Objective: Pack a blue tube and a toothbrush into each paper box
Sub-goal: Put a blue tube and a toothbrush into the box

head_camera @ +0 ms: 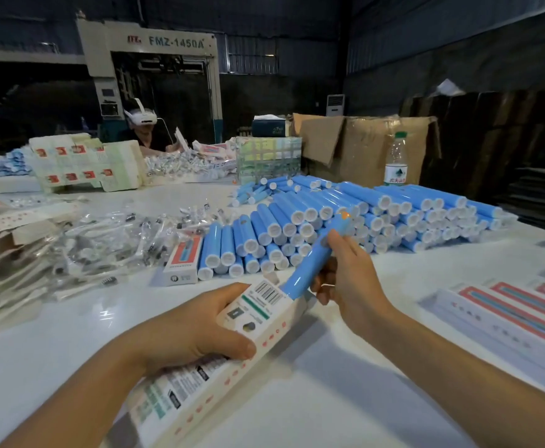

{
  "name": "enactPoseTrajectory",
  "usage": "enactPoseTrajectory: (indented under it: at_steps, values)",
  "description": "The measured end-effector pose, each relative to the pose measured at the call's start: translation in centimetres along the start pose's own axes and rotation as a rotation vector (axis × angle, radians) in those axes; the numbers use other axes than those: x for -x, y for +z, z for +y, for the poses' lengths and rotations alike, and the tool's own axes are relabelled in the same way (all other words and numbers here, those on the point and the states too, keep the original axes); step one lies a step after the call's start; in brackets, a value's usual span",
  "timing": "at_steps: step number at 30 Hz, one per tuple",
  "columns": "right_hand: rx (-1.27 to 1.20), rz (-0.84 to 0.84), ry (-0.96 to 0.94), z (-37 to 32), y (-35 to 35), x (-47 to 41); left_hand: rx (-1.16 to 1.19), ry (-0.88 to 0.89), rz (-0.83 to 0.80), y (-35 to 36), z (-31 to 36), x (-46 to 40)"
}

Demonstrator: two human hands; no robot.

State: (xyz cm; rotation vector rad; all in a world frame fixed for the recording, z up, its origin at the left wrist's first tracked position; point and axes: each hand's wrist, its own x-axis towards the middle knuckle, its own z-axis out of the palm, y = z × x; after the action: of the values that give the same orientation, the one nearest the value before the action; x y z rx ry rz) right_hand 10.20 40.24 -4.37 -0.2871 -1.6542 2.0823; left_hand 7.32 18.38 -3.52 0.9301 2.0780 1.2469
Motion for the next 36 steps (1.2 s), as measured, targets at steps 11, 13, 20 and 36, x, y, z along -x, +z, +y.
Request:
enactPoseTrajectory:
  at_steps: [11,13,20,36]
  values:
    - [-0.041,-0.126,-0.028,-0.1,-0.5,0.2,-0.145,0.048,0.053,-0.3,0.3,0.3]
    - [-0.036,-0.098,-0.033,-0.1,-0.5,0.1,-0.185,0.034,0.082,-0.2,0.5,0.4]
    - [0.027,0.013,-0.036,0.1,-0.5,0.5,-0.377,-0.063,0.199,-0.2,0.6,0.5]
    - [0.289,-0.002,-0.006,2.0,0.0,1.3,-0.596,-0.082,0.261,-0.8,0.0,0.2]
